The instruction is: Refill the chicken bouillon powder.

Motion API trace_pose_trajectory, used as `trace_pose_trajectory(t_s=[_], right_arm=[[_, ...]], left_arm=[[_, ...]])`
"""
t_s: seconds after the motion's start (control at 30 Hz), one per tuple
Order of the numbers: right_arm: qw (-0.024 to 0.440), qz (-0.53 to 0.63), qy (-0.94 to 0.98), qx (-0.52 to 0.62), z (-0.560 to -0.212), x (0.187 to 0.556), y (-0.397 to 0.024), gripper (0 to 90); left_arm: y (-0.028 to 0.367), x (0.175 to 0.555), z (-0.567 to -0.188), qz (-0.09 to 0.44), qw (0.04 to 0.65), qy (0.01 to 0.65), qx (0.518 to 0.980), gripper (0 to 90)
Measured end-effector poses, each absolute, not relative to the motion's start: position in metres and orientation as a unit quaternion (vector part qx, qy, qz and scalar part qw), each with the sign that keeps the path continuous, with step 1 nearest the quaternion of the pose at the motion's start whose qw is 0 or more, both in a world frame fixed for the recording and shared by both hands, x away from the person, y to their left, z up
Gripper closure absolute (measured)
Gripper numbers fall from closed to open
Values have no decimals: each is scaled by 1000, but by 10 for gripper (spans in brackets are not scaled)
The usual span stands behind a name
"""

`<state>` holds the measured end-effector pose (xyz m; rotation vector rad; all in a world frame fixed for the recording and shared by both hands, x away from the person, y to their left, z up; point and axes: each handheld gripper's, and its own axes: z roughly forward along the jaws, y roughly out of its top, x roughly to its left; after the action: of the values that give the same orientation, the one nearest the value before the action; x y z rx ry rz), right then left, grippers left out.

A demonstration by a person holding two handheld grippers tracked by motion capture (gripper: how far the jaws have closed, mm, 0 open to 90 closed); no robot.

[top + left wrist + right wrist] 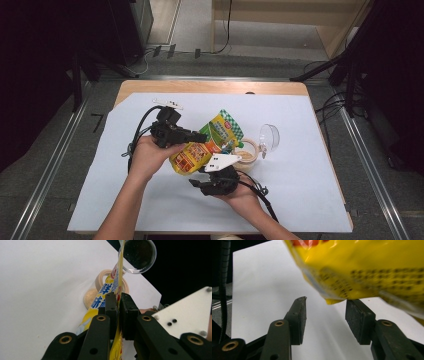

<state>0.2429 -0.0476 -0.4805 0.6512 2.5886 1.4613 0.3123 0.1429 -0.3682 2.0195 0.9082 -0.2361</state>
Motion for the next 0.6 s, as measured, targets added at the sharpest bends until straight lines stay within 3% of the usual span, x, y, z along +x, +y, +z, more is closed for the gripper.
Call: trace_pose_trajectory(t_s=[0.6], right_arm=[[44, 465, 857, 219, -492, 244, -46, 529]], left_arm=[[155, 313, -381, -110, 438, 342, 824, 886]])
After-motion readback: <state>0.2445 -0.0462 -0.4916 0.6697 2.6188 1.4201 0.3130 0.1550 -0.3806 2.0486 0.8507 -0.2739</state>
